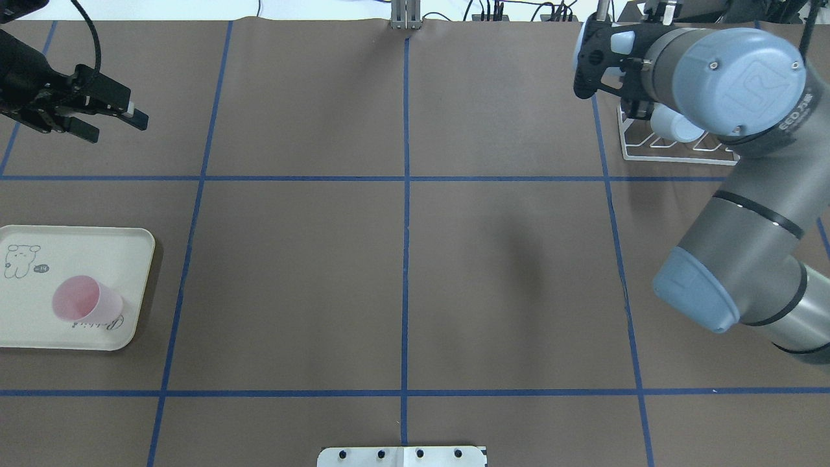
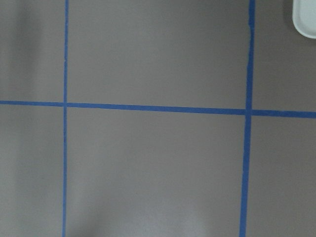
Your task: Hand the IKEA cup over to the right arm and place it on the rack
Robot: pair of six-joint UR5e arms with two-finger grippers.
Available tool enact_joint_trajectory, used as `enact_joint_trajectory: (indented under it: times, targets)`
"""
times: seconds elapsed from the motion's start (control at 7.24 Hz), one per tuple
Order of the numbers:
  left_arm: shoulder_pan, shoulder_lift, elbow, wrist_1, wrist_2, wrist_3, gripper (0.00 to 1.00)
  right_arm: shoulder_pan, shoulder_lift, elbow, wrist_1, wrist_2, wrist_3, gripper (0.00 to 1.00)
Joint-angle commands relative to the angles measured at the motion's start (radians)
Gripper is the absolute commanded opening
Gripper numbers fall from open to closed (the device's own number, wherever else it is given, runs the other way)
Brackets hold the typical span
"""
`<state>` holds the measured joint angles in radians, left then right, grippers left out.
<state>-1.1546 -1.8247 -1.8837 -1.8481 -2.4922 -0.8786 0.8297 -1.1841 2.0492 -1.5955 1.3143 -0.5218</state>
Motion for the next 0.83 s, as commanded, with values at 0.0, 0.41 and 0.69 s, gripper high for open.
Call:
enact_joint_trajectory:
  times: [0.0, 0.41, 0.69]
  targets:
    - [-0.008, 0.028, -0.003, 0.001, 0.004, 0.033, 1.00, 0.092, -0.087, 0.049, -0.104, -0.013, -0.324, 0.48]
    - [-0.008, 0.035, -0.003, 0.001, 0.004, 0.032, 1.00, 0.127, -0.161, 0.046, -0.158, -0.162, -0.660, 0.41]
    - [-0.008, 0.045, -0.003, 0.000, 0.004, 0.032, 1.00, 0.120, -0.178, -0.010, -0.182, -0.271, -0.862, 0.41]
